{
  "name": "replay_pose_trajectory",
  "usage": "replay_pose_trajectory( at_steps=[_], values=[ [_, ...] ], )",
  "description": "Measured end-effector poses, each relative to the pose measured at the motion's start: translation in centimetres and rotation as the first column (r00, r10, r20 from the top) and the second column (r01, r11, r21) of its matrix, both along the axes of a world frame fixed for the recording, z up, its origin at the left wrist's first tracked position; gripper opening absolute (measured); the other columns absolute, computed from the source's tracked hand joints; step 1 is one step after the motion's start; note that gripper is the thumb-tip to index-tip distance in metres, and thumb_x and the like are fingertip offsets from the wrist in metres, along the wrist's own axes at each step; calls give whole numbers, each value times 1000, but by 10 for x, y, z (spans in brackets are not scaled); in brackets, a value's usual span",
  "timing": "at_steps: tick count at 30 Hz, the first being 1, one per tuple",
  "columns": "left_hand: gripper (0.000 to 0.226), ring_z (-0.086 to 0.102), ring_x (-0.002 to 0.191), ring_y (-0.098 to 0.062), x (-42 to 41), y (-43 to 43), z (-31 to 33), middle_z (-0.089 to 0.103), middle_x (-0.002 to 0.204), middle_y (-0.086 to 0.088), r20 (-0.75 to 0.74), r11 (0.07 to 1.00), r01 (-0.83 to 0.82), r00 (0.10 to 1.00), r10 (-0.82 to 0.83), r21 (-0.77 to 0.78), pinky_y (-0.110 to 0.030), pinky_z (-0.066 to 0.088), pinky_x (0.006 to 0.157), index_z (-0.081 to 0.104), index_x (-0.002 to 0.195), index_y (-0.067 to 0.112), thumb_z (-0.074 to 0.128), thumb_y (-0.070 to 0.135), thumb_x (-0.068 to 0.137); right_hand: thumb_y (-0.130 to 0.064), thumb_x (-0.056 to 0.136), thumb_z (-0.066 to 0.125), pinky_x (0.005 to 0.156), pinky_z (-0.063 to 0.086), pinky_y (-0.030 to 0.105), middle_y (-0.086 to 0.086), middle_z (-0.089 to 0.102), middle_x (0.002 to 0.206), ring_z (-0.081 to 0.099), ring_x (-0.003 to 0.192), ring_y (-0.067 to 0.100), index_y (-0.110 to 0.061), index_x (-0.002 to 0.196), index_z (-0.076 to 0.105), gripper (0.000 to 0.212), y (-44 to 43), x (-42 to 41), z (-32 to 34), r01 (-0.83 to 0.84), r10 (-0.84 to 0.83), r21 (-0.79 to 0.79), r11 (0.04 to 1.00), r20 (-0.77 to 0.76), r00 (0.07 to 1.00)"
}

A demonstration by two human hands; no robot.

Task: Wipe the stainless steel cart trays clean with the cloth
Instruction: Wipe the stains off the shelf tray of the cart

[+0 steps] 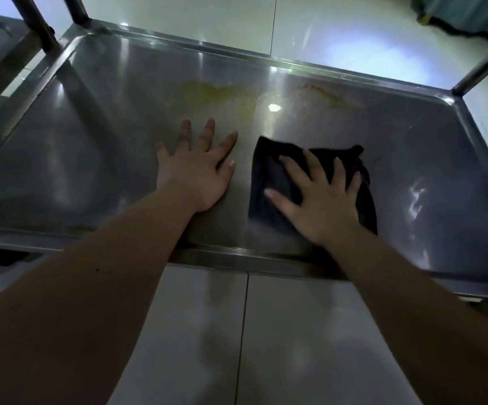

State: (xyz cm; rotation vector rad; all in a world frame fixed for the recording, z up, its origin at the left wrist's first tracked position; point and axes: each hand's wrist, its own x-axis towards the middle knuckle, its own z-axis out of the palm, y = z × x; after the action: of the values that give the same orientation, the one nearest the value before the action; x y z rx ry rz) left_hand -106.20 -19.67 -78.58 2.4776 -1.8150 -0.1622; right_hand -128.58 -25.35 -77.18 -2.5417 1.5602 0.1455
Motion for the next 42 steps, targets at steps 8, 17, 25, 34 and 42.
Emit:
replay_pose_trajectory(
  at_steps=[8,17,25,34,42],
  values=[
    [54,-9,150,-30,-2,6,1,-7,165,9,18,1000,20,1000,-20,-4,-69,-7,111,-5,149,55,6,61,96,-96,64,-1,110,-12,68,-16,-10,162,-12,147,41,-66,140,-9,81,21,-3,0,32,-31,15,999,-18,999],
    [55,-5,151,-31,0,4,1,-6,165,10,21,999,33,999,-32,-19,-70,-6,111,-5,148,57,4,64,94,-93,73,19,103,-16,74,-11,-3,164,-11,146,45,-57,148,7,84,-105,78,4,129,-131,76,989,22,991],
    [55,-6,151,-29,2,1,0,-4,165,10,-2,999,19,1000,-19,-31,-68,-4,113,0,149,56,11,63,96,-102,55,13,109,-10,69,-23,5,161,2,147,39,-63,143,12,96,-139,-20,6,240,-241,29,970,21,970],
    [58,-5,150,-33,-6,1,0,-6,165,8,51,1000,8,999,-7,-12,-73,-2,110,-4,149,54,5,63,92,-88,79,25,110,-7,70,-18,2,163,-3,146,45,-55,149,13,79,-123,8,7,185,-185,9,983,51,981],
    [59,-3,151,-28,0,2,-2,-4,165,9,31,999,8,1000,-7,-45,-68,-4,113,-2,150,52,12,65,94,-87,80,24,111,-12,67,-17,4,163,-5,148,40,-58,147,13,74,-112,52,1,-51,53,-28,998,53,997]
  ],
)
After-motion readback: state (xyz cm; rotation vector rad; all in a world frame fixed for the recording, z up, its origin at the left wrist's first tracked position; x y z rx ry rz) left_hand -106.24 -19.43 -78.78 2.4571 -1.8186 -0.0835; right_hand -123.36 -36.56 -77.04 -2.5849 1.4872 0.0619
